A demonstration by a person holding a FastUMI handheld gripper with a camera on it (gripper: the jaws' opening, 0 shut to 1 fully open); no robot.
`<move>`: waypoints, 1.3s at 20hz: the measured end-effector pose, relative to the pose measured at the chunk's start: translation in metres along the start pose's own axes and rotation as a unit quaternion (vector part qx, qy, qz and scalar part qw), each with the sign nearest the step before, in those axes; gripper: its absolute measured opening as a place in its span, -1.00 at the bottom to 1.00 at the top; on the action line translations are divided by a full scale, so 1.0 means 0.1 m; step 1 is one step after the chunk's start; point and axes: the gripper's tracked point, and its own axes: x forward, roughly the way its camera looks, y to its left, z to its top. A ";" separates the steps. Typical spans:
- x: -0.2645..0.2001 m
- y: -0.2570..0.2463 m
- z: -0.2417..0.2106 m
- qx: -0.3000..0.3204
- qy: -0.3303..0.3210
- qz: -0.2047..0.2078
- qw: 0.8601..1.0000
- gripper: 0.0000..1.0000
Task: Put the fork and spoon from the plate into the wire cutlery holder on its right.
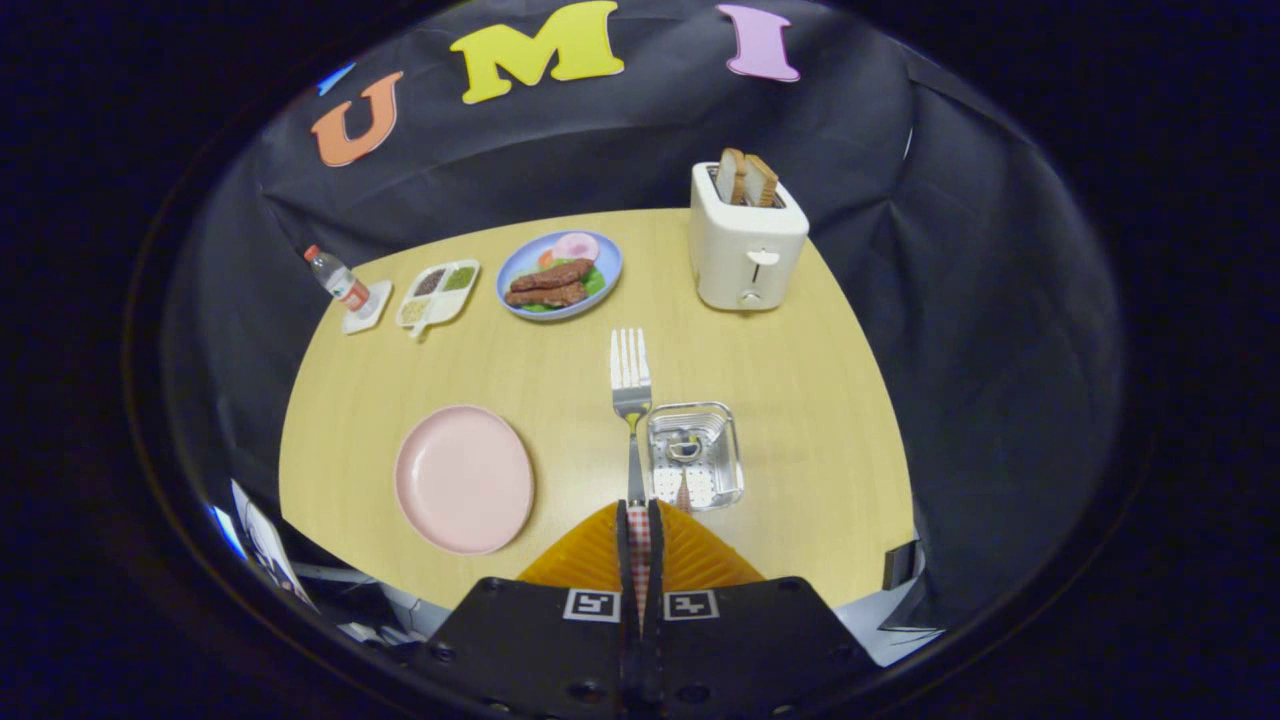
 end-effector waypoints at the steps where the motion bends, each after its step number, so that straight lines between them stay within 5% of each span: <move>1: 0.01 -0.06 -0.01 -0.001 0.006 0.002 1.000 -0.97; 12: 0.31 -0.46 -0.26 -0.004 0.142 0.039 0.989 -0.95; 17: 0.36 -0.44 -0.44 -0.011 0.221 0.055 0.974 -0.95; 26: 0.48 -0.49 -0.31 -0.018 0.265 0.055 0.962 -0.90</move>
